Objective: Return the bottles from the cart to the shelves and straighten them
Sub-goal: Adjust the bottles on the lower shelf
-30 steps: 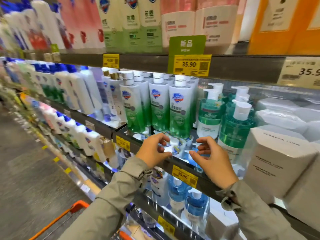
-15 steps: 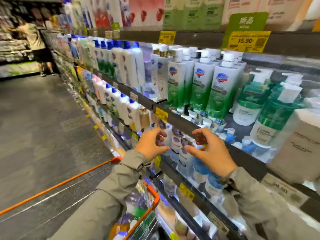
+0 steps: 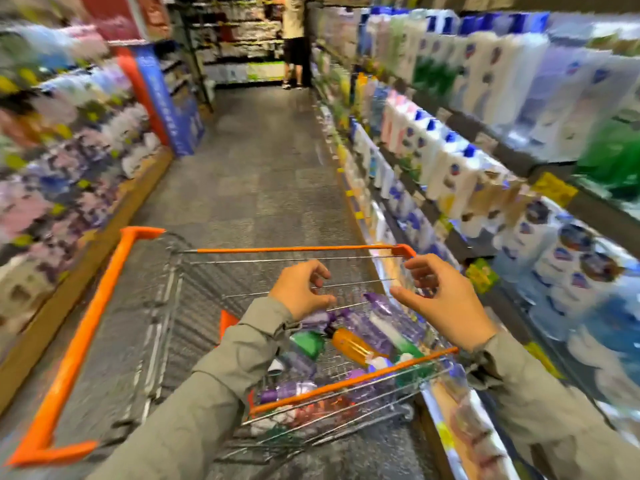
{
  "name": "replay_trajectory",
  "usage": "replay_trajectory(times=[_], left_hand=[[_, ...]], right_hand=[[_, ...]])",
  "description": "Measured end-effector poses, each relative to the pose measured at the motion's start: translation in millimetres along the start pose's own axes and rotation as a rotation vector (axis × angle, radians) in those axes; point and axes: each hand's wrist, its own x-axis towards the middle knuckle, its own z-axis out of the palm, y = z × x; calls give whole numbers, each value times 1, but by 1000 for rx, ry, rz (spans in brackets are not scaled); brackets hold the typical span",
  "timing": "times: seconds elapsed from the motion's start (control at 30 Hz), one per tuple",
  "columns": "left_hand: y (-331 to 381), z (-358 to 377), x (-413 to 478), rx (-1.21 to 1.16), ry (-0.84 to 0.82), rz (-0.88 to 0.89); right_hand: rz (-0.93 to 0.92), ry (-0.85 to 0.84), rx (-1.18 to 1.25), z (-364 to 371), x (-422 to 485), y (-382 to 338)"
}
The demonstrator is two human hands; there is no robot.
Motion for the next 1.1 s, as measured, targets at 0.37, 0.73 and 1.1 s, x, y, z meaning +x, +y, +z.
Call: replay_trajectory(times=[0.37,0.73,1.1], left_hand=[[-105,-61,-77,-16,258,-284],[-160,-63,-42,-47,248,-475],[-251,21,35,-141,157,-676]], right_hand=[[-91,-278,11,114,25,-31],[-61,-512,5,186,90,-1],[161,-650,-34,270,142,116]])
